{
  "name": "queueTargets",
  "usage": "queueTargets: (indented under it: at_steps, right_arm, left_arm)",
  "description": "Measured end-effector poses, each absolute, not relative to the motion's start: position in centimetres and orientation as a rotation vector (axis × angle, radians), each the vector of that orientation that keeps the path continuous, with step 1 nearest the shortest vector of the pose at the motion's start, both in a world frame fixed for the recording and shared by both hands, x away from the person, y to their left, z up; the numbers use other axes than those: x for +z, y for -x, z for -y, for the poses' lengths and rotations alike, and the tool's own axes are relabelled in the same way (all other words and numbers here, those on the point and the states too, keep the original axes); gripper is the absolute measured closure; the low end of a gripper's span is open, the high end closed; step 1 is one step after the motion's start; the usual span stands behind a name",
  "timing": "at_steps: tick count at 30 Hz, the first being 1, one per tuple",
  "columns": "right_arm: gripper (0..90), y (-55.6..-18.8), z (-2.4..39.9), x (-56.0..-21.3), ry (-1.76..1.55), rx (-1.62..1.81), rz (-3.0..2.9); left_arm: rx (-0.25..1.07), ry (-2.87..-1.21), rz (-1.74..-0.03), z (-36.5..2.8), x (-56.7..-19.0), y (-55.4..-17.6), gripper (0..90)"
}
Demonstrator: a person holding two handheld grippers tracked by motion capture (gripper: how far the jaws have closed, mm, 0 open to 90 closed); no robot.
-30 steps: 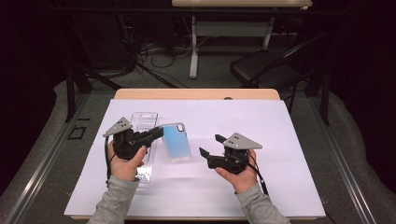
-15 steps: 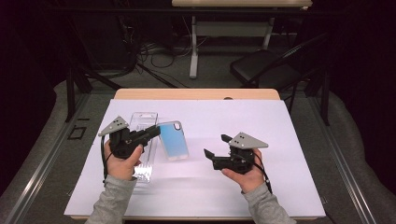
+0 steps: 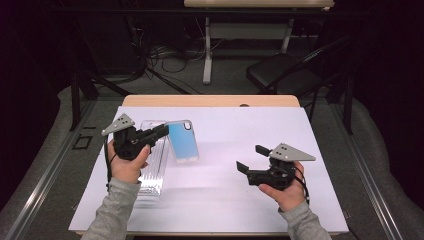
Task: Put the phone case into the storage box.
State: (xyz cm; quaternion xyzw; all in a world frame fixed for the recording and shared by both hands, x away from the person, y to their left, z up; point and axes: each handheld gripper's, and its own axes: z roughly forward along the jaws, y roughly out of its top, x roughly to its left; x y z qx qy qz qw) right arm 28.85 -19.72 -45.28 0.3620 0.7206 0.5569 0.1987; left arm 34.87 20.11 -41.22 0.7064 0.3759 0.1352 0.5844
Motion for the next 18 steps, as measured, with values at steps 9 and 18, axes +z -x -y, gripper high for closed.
queueTargets:
  at_steps: [9,18]
  right_arm:
    - [10.9,-28.0,22.8,-45.2,-1.069,1.544,-1.99]
    - [10.8,-27.9,24.2,-46.3,-1.126,1.507,-1.974]
  left_arm:
    - [0.35,-1.697,-0.88,-20.9,-39.6,-37.3,83.8]
    - [0.42,-1.687,-0.911,-22.9,-38.2,-39.4,83.8]
